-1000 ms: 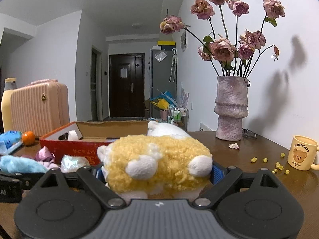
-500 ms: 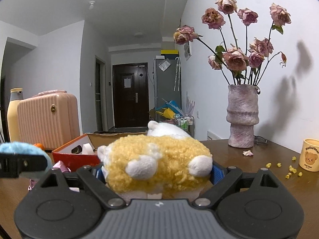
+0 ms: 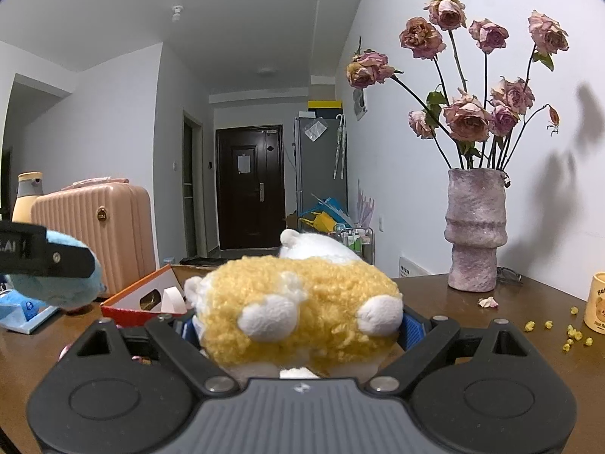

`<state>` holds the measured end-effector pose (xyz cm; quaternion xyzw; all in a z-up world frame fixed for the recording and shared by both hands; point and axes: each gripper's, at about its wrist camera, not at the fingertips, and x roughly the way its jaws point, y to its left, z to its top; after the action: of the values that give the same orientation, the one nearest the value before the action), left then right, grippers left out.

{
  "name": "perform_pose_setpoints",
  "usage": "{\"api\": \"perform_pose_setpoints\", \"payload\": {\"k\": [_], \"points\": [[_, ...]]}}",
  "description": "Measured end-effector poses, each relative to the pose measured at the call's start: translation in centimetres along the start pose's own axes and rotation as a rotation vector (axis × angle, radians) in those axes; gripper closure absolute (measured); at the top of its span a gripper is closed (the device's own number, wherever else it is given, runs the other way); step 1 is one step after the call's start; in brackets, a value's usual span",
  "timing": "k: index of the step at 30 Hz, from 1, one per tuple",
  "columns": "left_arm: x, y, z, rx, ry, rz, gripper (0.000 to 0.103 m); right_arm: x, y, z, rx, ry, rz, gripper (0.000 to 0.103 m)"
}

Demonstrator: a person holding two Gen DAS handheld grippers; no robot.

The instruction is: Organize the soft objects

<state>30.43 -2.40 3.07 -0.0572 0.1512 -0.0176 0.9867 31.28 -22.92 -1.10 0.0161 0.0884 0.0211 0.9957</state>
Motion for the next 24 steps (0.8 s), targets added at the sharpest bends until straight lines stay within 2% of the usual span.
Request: {"api": "perform_pose_setpoints", "payload": {"k": [17, 24], "points": [[4.3, 1.2, 2.8, -0.032, -0.036, 0.033, 0.015, 4.1, 1.9, 1.9, -0.043, -0.029, 0.025, 0.01], [6.1, 1.7, 3.4, -0.039, -0.028, 0.043, 0.015, 6.0, 2.2, 2.6, -0.057, -0.019, 0.036, 0.01]]}}
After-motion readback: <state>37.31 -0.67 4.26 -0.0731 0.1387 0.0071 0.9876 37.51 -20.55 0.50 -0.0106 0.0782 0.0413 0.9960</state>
